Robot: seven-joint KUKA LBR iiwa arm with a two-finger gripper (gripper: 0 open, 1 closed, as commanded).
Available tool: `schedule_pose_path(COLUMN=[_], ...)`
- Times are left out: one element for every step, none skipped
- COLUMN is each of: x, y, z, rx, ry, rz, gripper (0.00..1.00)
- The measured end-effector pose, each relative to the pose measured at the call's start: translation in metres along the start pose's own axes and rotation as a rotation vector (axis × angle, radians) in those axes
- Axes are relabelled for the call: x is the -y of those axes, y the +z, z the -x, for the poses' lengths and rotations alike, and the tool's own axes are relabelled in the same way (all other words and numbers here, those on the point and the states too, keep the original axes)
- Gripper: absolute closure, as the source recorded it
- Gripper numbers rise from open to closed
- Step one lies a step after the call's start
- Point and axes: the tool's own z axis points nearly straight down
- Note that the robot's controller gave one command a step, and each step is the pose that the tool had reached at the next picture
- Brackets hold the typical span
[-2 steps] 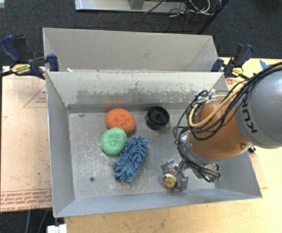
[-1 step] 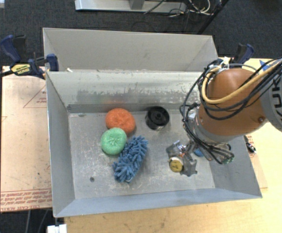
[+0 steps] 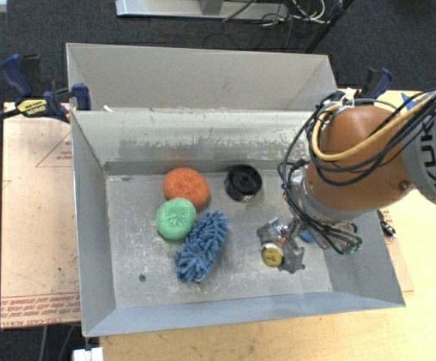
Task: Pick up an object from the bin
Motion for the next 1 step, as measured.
schedule_pose_path(x=[-0.002], y=[-0.1253], z=[0.0081], rx=[0.004], ry=[0.038], rz=[-0.001], gripper=[1.0])
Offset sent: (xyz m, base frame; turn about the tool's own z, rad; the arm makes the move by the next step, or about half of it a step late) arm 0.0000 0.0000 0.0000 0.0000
